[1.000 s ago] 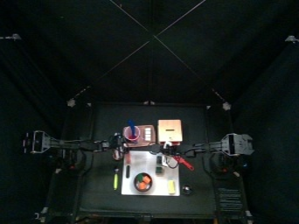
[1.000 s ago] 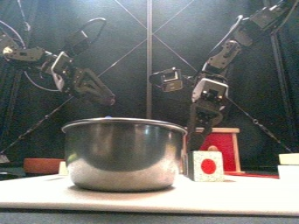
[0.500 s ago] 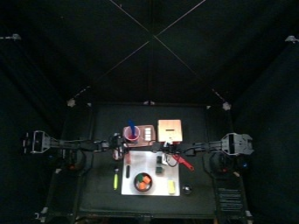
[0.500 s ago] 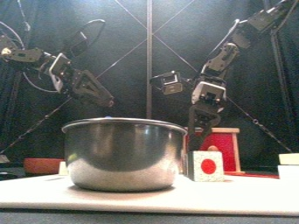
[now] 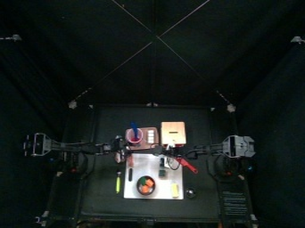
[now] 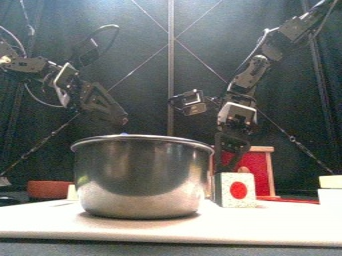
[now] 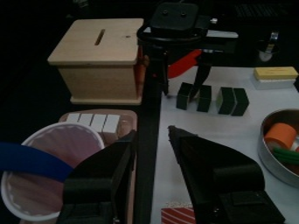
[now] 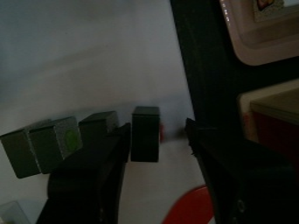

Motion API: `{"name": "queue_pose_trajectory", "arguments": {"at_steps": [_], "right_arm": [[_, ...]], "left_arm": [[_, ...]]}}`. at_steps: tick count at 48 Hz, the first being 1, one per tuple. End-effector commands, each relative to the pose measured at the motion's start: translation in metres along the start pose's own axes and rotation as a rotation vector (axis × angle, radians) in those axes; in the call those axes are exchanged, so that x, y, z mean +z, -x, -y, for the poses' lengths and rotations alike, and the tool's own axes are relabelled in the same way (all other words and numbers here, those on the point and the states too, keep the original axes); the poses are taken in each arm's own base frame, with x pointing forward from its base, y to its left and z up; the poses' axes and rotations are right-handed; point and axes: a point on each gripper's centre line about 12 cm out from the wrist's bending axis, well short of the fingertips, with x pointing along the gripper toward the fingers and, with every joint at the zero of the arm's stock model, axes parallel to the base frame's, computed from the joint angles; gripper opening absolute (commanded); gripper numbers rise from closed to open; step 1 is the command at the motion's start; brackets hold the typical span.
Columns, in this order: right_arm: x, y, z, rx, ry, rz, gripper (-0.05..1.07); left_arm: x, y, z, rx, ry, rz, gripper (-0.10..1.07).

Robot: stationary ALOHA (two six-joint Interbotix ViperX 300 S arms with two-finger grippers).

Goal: Put top two sushi roll pieces into soy sauce

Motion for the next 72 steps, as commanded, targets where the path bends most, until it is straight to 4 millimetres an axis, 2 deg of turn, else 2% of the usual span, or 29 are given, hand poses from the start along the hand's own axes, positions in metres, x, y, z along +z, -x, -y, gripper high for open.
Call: {"name": "queue_pose_trajectory", "arguments": {"at_steps": [1,6,10,20,25,30,42,46,60,72], "right_arm": [[0.011,0.009,-0.002,0.008,-0.006,0.042,0.69],[0.011,0.009,-0.001,0.005,-0.005,0.04,0.62],[0.014,0.016,-0.001,0.006,-0.005,0.056,0.6],[0.038,0.063,-0.008,0.023,0.0,0.146,0.59],[0.047,0.078,-0.032,0.06,0.044,0.172,0.59],[0.054,0.083,-0.066,0.12,0.091,0.181,0.59],[0.057,0.075,-0.122,0.253,0.074,0.146,0.59],[0.06,0.071,-0.134,0.28,0.069,0.152,0.59],[0.064,0.045,-0.152,0.295,0.071,0.114,0.61],[0.061,0.038,-0.169,0.324,0.07,0.081,0.71]], "left_arm": [[0.005,-0.001,-0.002,0.008,0.008,0.021,0.76],[0.004,-0.001,-0.002,0.01,0.01,0.018,0.76],[0.005,-0.001,-0.002,0.009,0.009,0.021,0.76],[0.007,-0.002,-0.002,0.009,0.009,0.025,0.76],[0.007,-0.002,-0.002,0.009,0.009,0.025,0.76],[0.007,-0.002,-0.002,0.009,0.009,0.025,0.76],[0.008,-0.002,-0.002,0.009,0.003,0.027,0.76],[0.007,-0.002,-0.002,0.007,-0.001,0.026,0.76],[0.005,-0.001,-0.001,0.0,-0.016,0.022,0.76],[0.003,0.0,-0.001,0.001,-0.014,0.015,0.76]]}}
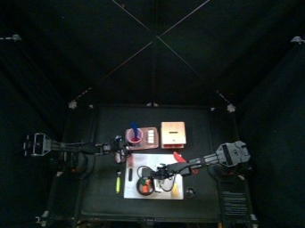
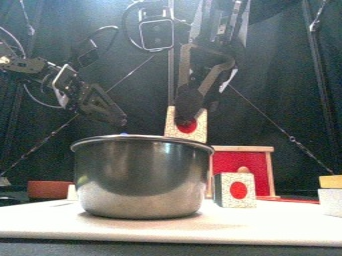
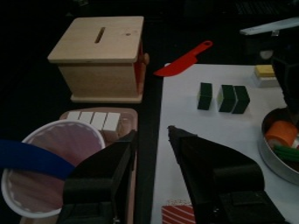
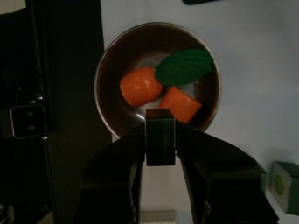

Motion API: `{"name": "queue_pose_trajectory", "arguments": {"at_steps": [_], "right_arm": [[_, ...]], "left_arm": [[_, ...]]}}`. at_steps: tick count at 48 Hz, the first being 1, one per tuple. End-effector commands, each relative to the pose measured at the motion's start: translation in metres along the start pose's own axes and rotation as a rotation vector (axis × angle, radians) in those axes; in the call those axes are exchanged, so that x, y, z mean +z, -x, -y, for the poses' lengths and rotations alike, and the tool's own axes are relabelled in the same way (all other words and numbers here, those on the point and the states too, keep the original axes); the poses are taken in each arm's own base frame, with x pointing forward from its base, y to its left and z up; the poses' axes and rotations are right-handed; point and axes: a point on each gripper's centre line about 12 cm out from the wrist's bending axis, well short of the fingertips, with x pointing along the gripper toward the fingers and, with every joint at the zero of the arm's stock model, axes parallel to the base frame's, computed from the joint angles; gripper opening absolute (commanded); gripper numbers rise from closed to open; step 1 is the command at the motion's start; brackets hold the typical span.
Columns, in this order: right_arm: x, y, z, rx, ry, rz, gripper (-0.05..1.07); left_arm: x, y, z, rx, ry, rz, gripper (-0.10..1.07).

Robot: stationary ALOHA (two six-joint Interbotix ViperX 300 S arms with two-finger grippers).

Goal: Put top two sushi roll pieces into soy sauce

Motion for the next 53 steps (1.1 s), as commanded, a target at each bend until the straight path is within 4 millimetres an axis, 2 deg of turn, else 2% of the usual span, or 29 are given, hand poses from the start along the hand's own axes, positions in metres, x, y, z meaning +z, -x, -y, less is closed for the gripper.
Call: {"name": "queue_pose_trajectory", "arguments": {"at_steps": [1,17,24,30,34,41,48,53], "right_arm": [[0.011,0.011,-0.012,0.025,0.011,0.042,0.72],[0.01,-0.001,-0.007,0.009,0.016,0.019,0.88],[0.018,0.013,-0.01,0.002,0.05,0.058,0.88],[0.019,0.037,-0.006,-0.014,0.073,0.094,0.88],[0.011,0.051,0.011,-0.046,0.054,0.092,0.88],[-0.011,0.07,0.06,-0.12,-0.017,0.08,0.88],[-0.033,0.07,0.096,-0.173,-0.075,0.06,0.88],[-0.042,0.062,0.111,-0.199,-0.093,0.044,0.88]], "left_arm": [[0.004,-0.001,-0.002,0.005,0.0,0.019,0.76],[0.002,0.0,-0.004,0.013,0.004,0.014,0.76],[0.001,0.0,-0.005,0.017,0.007,0.009,0.76],[-0.002,0.001,-0.006,0.021,0.013,0.003,0.76],[-0.004,0.002,-0.006,0.022,0.015,-0.002,0.76],[-0.005,0.002,-0.007,0.03,0.029,-0.006,0.76],[-0.006,0.003,-0.008,0.038,0.044,-0.009,0.76],[-0.006,0.003,-0.009,0.042,0.054,-0.01,0.76]]}}
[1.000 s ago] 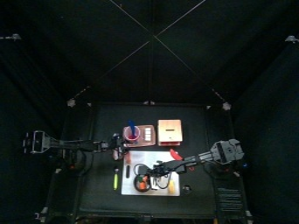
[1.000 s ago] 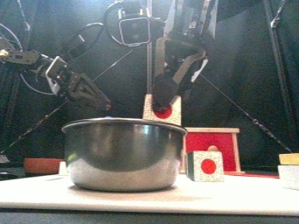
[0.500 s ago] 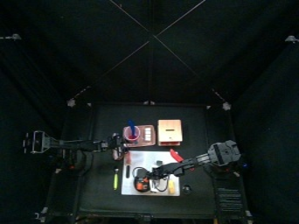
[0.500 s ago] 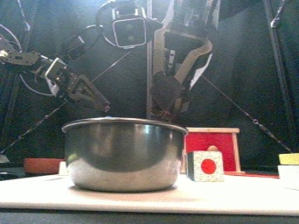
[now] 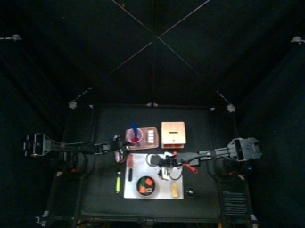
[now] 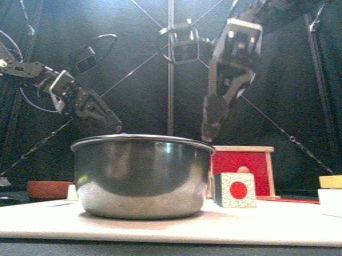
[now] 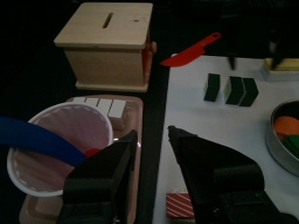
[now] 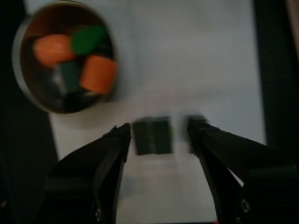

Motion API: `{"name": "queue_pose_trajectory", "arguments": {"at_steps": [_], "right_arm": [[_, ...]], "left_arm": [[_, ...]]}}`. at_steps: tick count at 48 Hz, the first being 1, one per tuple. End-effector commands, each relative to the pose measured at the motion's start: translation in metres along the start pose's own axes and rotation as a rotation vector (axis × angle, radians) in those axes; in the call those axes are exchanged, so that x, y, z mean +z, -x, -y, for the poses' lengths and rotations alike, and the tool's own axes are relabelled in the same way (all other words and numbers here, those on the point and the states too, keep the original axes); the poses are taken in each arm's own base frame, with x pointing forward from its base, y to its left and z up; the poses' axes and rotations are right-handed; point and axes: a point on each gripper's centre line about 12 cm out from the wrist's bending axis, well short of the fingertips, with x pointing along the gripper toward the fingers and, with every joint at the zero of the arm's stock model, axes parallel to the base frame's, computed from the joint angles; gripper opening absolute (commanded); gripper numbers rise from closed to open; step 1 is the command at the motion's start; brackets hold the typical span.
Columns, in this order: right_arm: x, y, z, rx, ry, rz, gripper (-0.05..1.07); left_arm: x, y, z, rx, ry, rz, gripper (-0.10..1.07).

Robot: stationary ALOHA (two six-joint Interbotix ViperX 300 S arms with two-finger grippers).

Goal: Put top two sushi roll pieces into soy sauce

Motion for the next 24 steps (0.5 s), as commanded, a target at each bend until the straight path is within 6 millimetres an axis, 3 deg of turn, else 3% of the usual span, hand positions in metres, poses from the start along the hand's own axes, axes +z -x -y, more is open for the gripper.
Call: {"name": "queue_pose_trajectory", "arguments": {"at_steps": [1,24], "right_arm": [[0.002,0.003,0.007,-0.01,-0.002,0.032,0.88],[-0.001,-0.013,0.009,-0.015,-0.02,-0.002,0.88]], "left_arm": [[0.004,-0.001,-0.002,0.009,0.011,0.018,0.76],[-0.001,0.001,-0.003,0.014,0.014,0.001,0.76]]}}
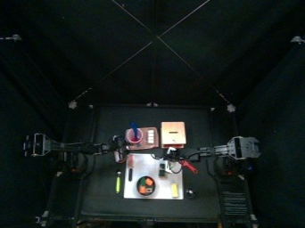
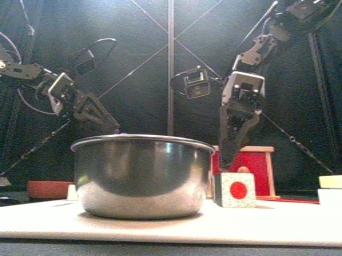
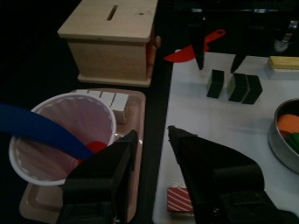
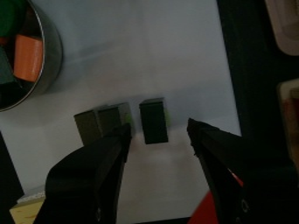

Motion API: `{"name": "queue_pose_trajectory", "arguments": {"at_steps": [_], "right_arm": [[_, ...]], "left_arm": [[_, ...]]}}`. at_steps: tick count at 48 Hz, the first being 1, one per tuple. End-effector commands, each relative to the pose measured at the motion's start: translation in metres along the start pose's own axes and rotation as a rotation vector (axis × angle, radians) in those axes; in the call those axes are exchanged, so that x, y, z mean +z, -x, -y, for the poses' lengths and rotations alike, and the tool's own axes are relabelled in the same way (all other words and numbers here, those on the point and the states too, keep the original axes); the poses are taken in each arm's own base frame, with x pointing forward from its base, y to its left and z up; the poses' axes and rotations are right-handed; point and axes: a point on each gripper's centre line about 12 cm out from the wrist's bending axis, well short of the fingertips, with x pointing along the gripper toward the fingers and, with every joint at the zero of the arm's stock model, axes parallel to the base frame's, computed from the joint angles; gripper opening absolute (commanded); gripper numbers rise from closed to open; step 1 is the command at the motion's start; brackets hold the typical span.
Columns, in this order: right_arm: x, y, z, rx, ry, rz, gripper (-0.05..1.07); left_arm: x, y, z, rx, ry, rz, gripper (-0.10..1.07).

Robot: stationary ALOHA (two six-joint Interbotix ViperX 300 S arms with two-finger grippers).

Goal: Put top two sushi roll pieces into soy sauce

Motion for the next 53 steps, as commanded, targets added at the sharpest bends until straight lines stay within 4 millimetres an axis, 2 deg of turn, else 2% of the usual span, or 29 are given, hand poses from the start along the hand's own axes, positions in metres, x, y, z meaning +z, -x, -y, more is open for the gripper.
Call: {"name": "queue_pose_trajectory", "arguments": {"at_steps": [1,16,29,34,38,42,48,53], "right_arm": [[0.009,0.003,0.0,0.002,-0.002,0.031,0.88],[0.008,-0.01,0.002,-0.005,-0.003,0.021,0.83],[0.007,-0.017,0.001,-0.004,-0.008,0.016,0.63],[0.016,-0.009,-0.001,0.002,-0.002,0.048,0.62],[0.031,0.008,-0.007,0.016,0.006,0.099,0.62],[0.045,0.026,-0.019,0.039,0.025,0.15,0.62],[0.062,0.044,-0.054,0.099,0.081,0.217,0.62],[0.069,0.043,-0.076,0.141,0.089,0.23,0.62]], "left_arm": [[0.004,-0.001,-0.002,0.007,0.005,0.015,0.76],[0.001,0.0,-0.002,0.007,0.007,0.006,0.76],[-0.003,0.001,-0.002,0.014,0.024,-0.006,0.76],[-0.003,0.001,-0.003,0.016,0.026,-0.004,0.76],[-0.002,0.001,-0.002,0.014,0.025,-0.004,0.76],[-0.002,0.001,-0.002,0.014,0.023,-0.004,0.76],[-0.001,0.001,-0.002,0.014,0.02,-0.001,0.76],[0.001,0.0,-0.003,0.015,0.018,0.005,0.76]]}}
